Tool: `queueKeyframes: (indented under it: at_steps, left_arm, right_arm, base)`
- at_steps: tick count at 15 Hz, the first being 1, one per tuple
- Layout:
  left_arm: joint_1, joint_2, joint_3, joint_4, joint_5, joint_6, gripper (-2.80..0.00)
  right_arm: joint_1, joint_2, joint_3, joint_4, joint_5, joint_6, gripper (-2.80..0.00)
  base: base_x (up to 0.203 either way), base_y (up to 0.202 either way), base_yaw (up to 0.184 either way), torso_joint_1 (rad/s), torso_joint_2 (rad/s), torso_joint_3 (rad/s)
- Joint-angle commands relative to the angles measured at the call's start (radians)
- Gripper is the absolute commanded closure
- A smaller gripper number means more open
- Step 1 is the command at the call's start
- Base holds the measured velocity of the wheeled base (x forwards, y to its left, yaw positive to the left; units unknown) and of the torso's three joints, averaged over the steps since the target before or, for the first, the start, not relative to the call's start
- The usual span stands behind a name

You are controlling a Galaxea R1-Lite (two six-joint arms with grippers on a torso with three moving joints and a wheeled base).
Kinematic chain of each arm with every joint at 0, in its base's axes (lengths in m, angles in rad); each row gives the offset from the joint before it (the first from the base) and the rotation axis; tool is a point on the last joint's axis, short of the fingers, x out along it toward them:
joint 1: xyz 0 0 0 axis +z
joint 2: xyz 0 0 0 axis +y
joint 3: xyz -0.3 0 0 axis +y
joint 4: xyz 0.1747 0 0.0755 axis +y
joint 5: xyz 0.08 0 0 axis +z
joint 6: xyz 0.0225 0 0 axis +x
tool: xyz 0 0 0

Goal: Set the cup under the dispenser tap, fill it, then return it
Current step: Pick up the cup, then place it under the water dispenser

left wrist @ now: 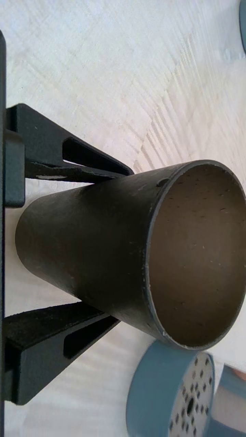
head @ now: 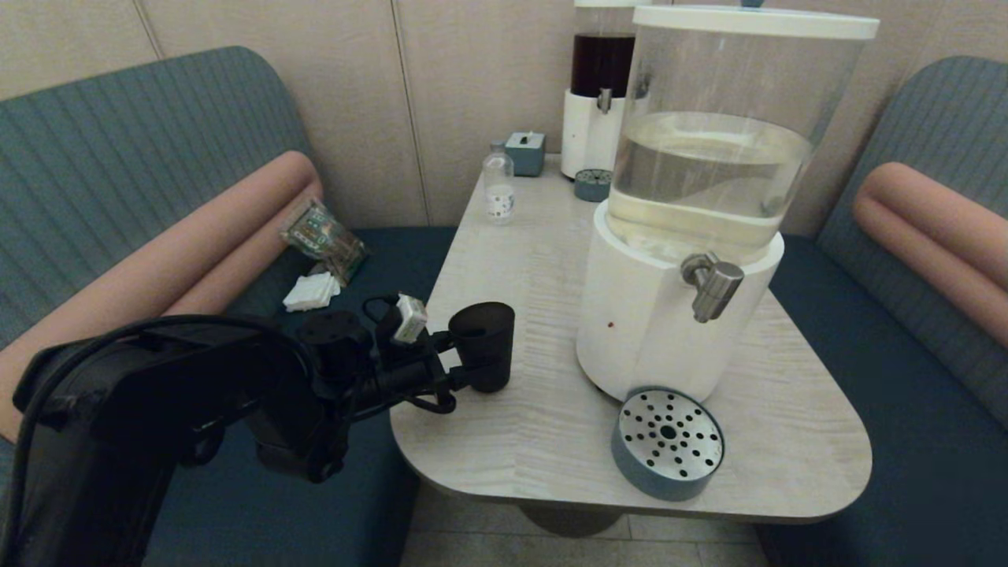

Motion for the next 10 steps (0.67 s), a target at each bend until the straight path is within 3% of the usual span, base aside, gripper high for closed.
queueKeyframes:
  at_steps: [1,6,10]
  left_arm:
    - [-0.001,-0.061,0.046,-0.009,-0.005,0.002,0.00]
    - [-0.042,-0.256,0.237,-0.009,-0.002,0.007,0.00]
    - [-0.234,-0.344,0.305,-0.009,0.083,-0.011,0.00]
  right_arm:
    - [0.000,0.000,0.015,0.000,0.001,-0.001,0.00]
    - [0.000,0.000,0.015,0.000,0.000,-0.001,0.00]
    - [0.000,0.000,0.015,0.000,0.000,-0.001,0.00]
  base:
    - [0.000,0.000,0.000,0.000,0.00,0.000]
    - [0.000,0.000,0.000,0.000,0.00,0.000]
    - [0.000,0.000,0.000,0.000,0.00,0.000]
